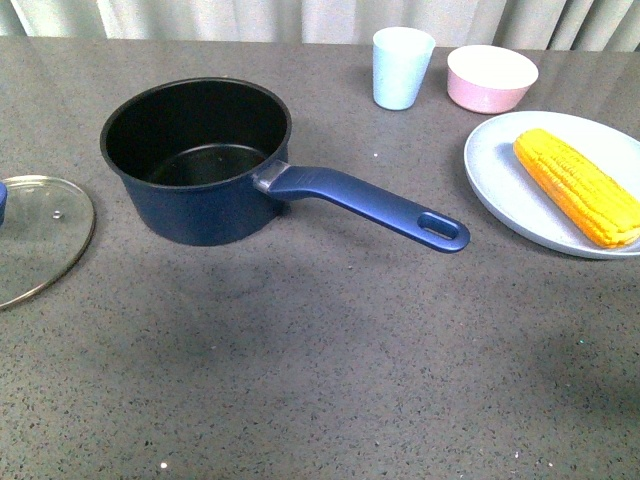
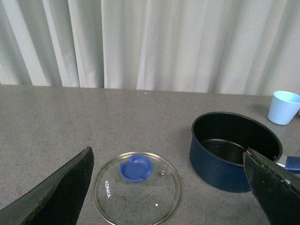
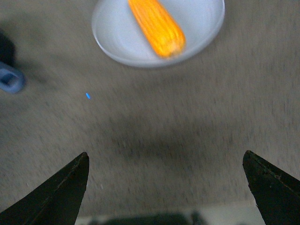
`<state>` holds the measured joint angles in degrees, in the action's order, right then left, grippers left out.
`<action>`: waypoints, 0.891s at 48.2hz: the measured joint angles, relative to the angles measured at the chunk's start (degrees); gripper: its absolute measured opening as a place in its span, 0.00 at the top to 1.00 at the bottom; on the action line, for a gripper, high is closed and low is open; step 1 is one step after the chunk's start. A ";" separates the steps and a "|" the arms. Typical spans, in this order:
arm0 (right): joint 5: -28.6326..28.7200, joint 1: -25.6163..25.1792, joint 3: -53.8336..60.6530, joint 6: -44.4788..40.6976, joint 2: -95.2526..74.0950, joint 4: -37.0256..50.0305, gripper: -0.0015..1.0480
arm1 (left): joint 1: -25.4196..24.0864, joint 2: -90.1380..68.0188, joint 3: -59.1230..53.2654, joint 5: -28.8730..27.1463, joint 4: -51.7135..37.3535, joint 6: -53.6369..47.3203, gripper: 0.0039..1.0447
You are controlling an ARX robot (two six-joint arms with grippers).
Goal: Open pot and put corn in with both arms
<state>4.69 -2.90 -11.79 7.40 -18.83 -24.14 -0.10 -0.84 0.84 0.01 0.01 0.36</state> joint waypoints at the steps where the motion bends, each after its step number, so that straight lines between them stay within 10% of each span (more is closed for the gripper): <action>1: -0.04 -0.46 -0.52 0.26 -2.47 -0.39 0.09 | 0.00 0.00 0.00 -0.02 0.02 0.00 0.08; 22: 1.25 -6.78 -19.43 -14.82 -52.61 30.29 0.09 | 0.00 0.00 0.00 -0.02 0.00 0.00 0.08; 43: -0.42 0.04 -40.48 -21.18 -83.58 31.80 0.09 | 0.00 0.00 0.00 -0.02 0.00 0.00 0.08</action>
<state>4.27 -2.85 -52.27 -13.78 -102.41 7.66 -0.10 -0.84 0.84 -0.01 0.01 0.36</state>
